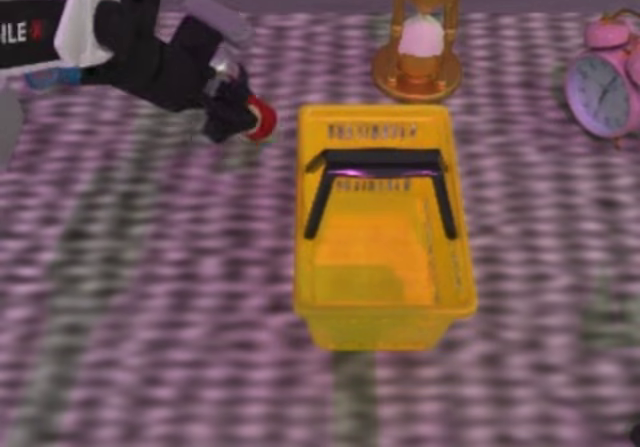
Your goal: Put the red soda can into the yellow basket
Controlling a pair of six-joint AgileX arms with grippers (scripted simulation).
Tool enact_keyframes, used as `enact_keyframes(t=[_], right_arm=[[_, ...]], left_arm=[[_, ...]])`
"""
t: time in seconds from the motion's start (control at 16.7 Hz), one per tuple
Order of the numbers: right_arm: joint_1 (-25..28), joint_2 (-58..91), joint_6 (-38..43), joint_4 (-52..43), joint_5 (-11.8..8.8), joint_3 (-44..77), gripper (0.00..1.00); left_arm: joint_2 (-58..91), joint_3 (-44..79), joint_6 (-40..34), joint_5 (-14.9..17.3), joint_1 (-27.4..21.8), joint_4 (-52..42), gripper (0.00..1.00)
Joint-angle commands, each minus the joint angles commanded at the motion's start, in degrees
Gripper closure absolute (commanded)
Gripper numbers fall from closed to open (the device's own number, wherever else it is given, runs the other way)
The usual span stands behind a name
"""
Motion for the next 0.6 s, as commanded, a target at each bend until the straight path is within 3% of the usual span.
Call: enact_keyframes(t=[0.36,0.6], right_arm=[[0.00,0.00,0.00,0.00,0.00,0.00,0.00],[0.00,0.00,0.00,0.00,0.00,0.00,0.00]], left_arm=[[-2.19,-7.58,-11.50,22.99,-2.66,34.16,1.00],[-4.72,-12.50,-18.26,36.38,-4.17,53.57,1.00]])
